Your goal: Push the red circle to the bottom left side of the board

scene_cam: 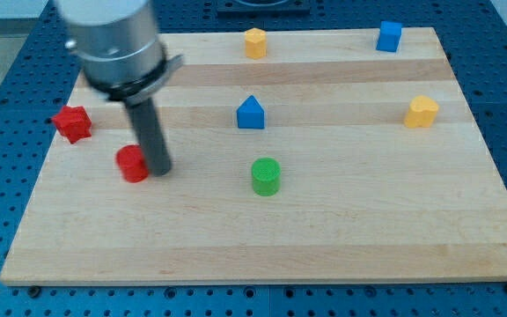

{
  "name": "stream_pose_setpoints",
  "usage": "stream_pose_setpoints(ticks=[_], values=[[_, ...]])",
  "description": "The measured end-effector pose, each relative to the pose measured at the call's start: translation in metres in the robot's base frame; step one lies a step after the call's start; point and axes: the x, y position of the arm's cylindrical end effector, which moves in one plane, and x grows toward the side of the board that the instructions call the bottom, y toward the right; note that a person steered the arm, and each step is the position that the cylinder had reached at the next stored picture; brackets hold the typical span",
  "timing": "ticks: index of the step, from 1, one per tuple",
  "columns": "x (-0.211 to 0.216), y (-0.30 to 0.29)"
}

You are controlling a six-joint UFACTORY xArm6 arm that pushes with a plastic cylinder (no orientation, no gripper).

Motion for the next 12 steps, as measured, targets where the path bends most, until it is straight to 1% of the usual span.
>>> stream_pose_setpoints(ticks=[1, 2, 3, 4, 5, 6, 7, 8, 9, 10, 12], values=[[-0.012, -0.005], [-0.046, -0.004], [-0.048, -0.033], [-0.004, -0.055], [0.029, -0.055], [0.019, -0.048], [0.007, -0.004], [0.026, 0.017], [0.046, -0.005], [0.047, -0.035], [0.058, -0.069]])
